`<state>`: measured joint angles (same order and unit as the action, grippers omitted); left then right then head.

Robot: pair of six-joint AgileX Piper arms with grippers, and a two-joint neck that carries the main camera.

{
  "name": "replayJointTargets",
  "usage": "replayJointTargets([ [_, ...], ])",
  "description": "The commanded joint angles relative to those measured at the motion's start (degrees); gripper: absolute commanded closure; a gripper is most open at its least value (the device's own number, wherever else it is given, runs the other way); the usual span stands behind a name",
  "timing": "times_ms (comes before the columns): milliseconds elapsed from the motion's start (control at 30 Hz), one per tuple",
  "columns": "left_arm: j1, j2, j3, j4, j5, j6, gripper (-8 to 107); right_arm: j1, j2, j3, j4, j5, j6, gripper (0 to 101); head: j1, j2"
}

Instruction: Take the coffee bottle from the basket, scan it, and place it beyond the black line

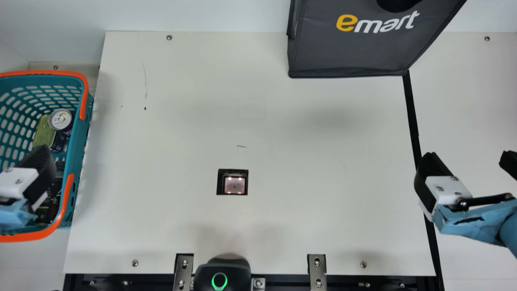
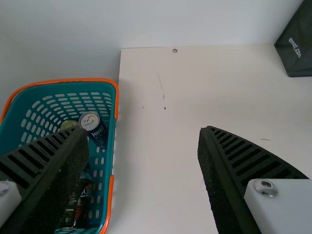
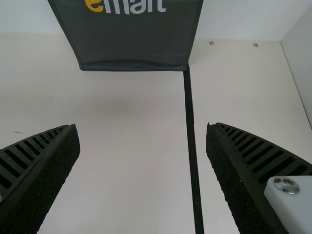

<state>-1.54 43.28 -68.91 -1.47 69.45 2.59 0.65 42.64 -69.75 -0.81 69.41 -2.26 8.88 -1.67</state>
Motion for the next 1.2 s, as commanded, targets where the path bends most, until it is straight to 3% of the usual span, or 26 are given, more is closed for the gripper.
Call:
replayJointTargets([
  [0, 0.0, 0.0, 0.0, 0.0, 0.0, 0.0, 9, 0.0, 0.0, 0.0, 0.0, 0.0, 0.0, 10, -1.0, 1.4],
  [467, 0.0, 0.0, 0.0, 0.0, 0.0, 0.0, 9, 0.0, 0.0, 0.0, 0.0, 0.0, 0.0, 10, -1.0, 20.1],
  [1167, 0.0, 0.0, 0.0, 0.0, 0.0, 0.0, 9, 0.0, 0.0, 0.0, 0.0, 0.0, 0.0, 10, -1.0, 20.1],
])
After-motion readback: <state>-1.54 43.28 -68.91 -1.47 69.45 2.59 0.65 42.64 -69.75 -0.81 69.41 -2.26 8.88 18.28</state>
